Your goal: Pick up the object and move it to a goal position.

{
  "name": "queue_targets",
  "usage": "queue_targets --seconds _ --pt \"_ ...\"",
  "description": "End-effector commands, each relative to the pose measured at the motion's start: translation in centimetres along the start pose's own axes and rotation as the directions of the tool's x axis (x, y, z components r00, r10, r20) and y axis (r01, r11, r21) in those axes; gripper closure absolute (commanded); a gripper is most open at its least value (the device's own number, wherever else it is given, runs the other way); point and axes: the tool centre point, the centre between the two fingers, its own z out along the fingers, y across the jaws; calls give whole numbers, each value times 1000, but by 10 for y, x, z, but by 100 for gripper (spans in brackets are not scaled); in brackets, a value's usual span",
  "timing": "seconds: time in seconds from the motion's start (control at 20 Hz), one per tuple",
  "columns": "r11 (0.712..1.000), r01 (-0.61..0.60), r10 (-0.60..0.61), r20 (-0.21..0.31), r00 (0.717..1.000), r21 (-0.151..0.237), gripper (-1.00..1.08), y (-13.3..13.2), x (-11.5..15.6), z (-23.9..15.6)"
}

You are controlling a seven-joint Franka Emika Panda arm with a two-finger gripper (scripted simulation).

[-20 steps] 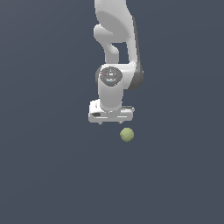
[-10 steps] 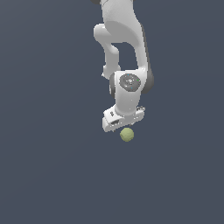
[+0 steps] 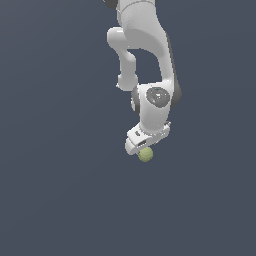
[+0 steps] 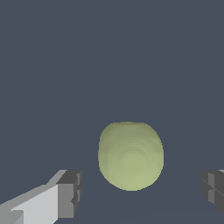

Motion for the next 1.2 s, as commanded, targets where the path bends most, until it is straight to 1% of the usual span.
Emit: queue_targets --seconds 0.0,0.25,0.6,0.85,0.9,1.15 --pt "1000 0 0 0 1000 0 -92 0 0 0" --pt "1000 2 -2 0 1000 0 -92 0 0 10" --pt "1000 6 -6 -1 1000 0 -92 -1 0 43" --pt "1000 7 -7 -1 1000 0 -92 -1 1 50" --pt "1000 7 -7 -1 1000 0 108 -1 1 50" --pt "1000 7 -7 -1 1000 0 108 -1 1 50"
